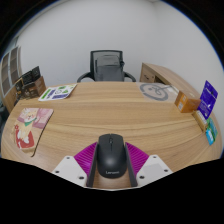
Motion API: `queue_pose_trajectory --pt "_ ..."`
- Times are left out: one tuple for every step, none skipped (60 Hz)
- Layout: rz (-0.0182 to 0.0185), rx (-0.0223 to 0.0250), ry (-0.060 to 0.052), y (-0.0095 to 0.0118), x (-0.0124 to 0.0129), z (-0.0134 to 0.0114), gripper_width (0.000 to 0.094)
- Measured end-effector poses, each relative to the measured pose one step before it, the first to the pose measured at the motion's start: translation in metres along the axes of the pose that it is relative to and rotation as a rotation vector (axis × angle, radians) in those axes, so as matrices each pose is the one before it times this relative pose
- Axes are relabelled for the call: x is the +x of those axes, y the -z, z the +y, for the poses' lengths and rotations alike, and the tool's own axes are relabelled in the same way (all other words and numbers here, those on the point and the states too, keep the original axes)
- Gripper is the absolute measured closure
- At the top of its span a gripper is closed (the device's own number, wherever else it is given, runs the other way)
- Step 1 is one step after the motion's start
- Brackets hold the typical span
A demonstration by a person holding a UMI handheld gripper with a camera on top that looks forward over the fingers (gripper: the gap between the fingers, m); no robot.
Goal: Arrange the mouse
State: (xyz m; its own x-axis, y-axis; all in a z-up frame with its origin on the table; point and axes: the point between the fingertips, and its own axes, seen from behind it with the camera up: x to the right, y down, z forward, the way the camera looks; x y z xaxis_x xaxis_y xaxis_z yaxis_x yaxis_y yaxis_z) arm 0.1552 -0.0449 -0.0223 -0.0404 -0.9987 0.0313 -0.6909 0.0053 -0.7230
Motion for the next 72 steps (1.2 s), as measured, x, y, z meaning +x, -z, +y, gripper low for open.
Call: queue_pose_trajectory --pt "0.00596 0.00021 0.0033 0.00051 0.00060 0.00063 0.0437" --pt "0.00411 0.00019 0.0023 0.00028 -0.00008 0.00068 0.0444" --pt "0.00277 -0.00004 0.0016 0.00032 -0.00007 0.00056 0.0459" --pt "0.00286 -0.00015 0.0002 0.00027 -0.00005 0.00036 0.0470" --pt "0.00215 -0.00278 -0.0018 0.00014 -0.00065 0.00000 0.0477" --pt "0.00062 -0.00364 -0.0014 0.00015 -0.00009 0.00074 0.0488" --pt "0.00020 -0.00391 -0.0058 0.00000 -0.00026 0.00023 0.0502" --pt "-0.00085 -0.00522 -0.0087 -0.00001 -0.00015 0.00022 0.0519" --pt "-0.00142 -0.00429 -0.0098 0.00003 -0.00023 -0.00036 0.0531" --pt "-0.00014 -0.00381 -0.0060 0.00003 0.00020 -0.00037 0.0559" --pt "0.00015 -0.00118 -0.0070 -0.00008 0.00022 -0.00073 0.0576" --pt "0.00038 -0.00140 -0.0070 -0.00001 0.00004 -0.00038 0.0587" --pt "0.00177 -0.00116 -0.0029 0.00047 0.00068 -0.00027 0.0611" --pt "0.00228 0.00109 0.0008 0.00008 -0.00029 -0.00024 0.0620" --pt "0.00203 -0.00218 0.0038 0.00006 0.00005 0.00023 0.0626" --pt "0.00223 -0.00026 0.0042 0.00005 -0.00010 -0.00025 0.0635" --pt "0.00131 0.00101 0.0037 -0.00031 0.00038 -0.00010 0.0646" --pt "-0.00189 0.00283 -0.0006 0.00051 -0.00083 -0.00137 0.0648" --pt "-0.00429 0.00017 -0.0058 0.00129 -0.00184 -0.00128 0.0648" --pt "-0.00633 -0.00278 -0.0095 0.00030 -0.00110 0.00069 0.0648" --pt "-0.00280 -0.00456 -0.0124 0.00186 -0.00098 -0.00048 0.0648" --pt "-0.00002 -0.00341 -0.0065 0.00143 0.00048 0.00016 0.0649" --pt "0.00359 -0.00098 -0.0019 0.00330 0.00029 -0.00215 0.0649" --pt "0.00406 0.00701 0.0009 0.00345 0.00060 -0.00363 0.0648" --pt "0.00320 0.01135 0.0028 0.00331 0.00080 -0.00490 0.0648" --pt "0.00341 0.00936 0.0041 0.00435 -0.00042 -0.00512 0.0648" --pt "0.00118 0.00827 0.0035 0.00457 -0.00140 -0.00504 0.0648" --pt "-0.00284 0.00621 0.0018 0.00464 -0.00243 -0.00559 0.0647" --pt "-0.00662 0.00543 0.0000 0.00463 -0.00366 -0.00629 0.0647" --pt "-0.00866 0.00711 -0.0025 0.00451 -0.00494 -0.00667 0.0649" --pt "-0.01027 0.00808 -0.0027 0.00459 -0.00520 -0.00743 0.0649" --pt "-0.00914 0.00839 -0.0011 0.00446 -0.00564 -0.00775 0.0649" --pt "-0.00885 0.00629 0.0050 0.00425 -0.00632 -0.00762 0.0649" --pt "-0.01058 0.00728 0.0057 0.00323 -0.00694 -0.00831 0.0648" --pt "-0.01055 0.00634 0.0085 0.00365 -0.00749 -0.00822 0.0648" --pt "-0.01016 0.01053 0.0019 0.00321 -0.00804 -0.00915 0.0648" --pt "-0.00956 0.01323 -0.0027 0.00273 -0.00825 -0.00967 0.0649" --pt "-0.00892 0.01201 -0.0005 0.00278 -0.00851 -0.00950 0.0648" --pt "-0.00800 0.00872 0.0061 0.00164 -0.00948 -0.00818 0.0649" --pt "-0.00760 0.00768 0.0100 0.00174 -0.00838 -0.00805 0.0648" --pt "-0.00645 0.01015 0.0076 0.00107 -0.00861 -0.00815 0.0648" --pt "-0.00613 0.01190 0.0035 0.00079 -0.00890 -0.00821 0.0648" --pt "-0.00714 0.01176 0.0009 0.00018 -0.00991 -0.00767 0.0647" --pt "-0.00841 0.00884 0.0022 -0.00033 -0.01048 -0.00633 0.0648" --pt "-0.01002 0.00523 0.0041 -0.00121 -0.01112 -0.00495 0.0648" --pt "-0.01102 0.00306 0.0024 -0.00149 -0.01135 -0.00400 0.0647" --pt "-0.01138 0.00246 -0.0016 -0.00198 -0.01172 -0.00340 0.0647" --pt "-0.01095 0.00182 -0.0019 -0.00242 -0.01182 -0.00274 0.0647" --pt "-0.00944 0.00188 0.0013 -0.00224 -0.01183 -0.00192 0.0647" --pt "-0.00766 -0.00249 0.0024 -0.00478 -0.01138 -0.00084 0.0648" --pt "-0.00700 -0.00277 0.0052 -0.00389 -0.01078 0.00037 0.0648" --pt "-0.00558 -0.00265 0.0067 -0.00453 -0.01062 0.00066 0.0649" --pt "-0.00318 -0.00156 0.0058 -0.00458 -0.00977 0.00113 0.0648" --pt "-0.00266 -0.00102 0.0037 -0.00458 -0.00969 0.00139 0.0648" --pt "-0.00339 -0.00226 0.0026 -0.00489 -0.00965 0.00218 0.0648" --pt "-0.00546 -0.00087 0.0032 -0.00362 -0.01007 0.00381 0.0649" --pt "-0.00387 -0.00703 0.0011 -0.00564 -0.00921 0.00348 0.0648" --pt "-0.00307 -0.00381 0.0018 -0.00618 -0.00867 0.00392 0.0649" --pt "-0.00096 -0.00735 0.0015 -0.00539 -0.00752 0.00451 0.0649" --pt "-0.00169 -0.00540 0.0020 -0.00555 -0.00757 0.00509 0.0649" --pt "-0.00153 -0.00505 0.0026 -0.00560 -0.00678 0.00541 0.0649" --pt "0.00177 -0.00522 0.0035 -0.00516 -0.00554 0.00583 0.0648" --pt "0.00392 -0.00430 0.0055 -0.00398 -0.00425 0.00722 0.0647" --pt "0.00516 -0.00757 0.0059 -0.00505 -0.00407 0.00636 0.0647" --pt "0.00241 -0.00669 0.0045 -0.00497 -0.00442 0.00629 0.0647" --pt "-0.00074 -0.00625 0.0027 -0.00482 -0.00455 0.00631 0.0648" --pt "-0.00238 -0.00680 0.0001 -0.00464 -0.00456 0.00619 0.0648" --pt "-0.00294 -0.00783 -0.0010 -0.00410 -0.00410 0.00631 0.0649" --pt "-0.00272 -0.00947 -0.0006 -0.00374 -0.00354 0.00633 0.0648" --pt "0.00018 -0.00928 -0.0002 -0.00334 -0.00232 0.00615 0.0647" --pt "0.00425 -0.00792 0.0006 -0.00194 -0.00068 0.00609 0.0647" --pt "0.00878 -0.00669 0.0015 -0.00279 -0.00017 0.00516 0.0646"
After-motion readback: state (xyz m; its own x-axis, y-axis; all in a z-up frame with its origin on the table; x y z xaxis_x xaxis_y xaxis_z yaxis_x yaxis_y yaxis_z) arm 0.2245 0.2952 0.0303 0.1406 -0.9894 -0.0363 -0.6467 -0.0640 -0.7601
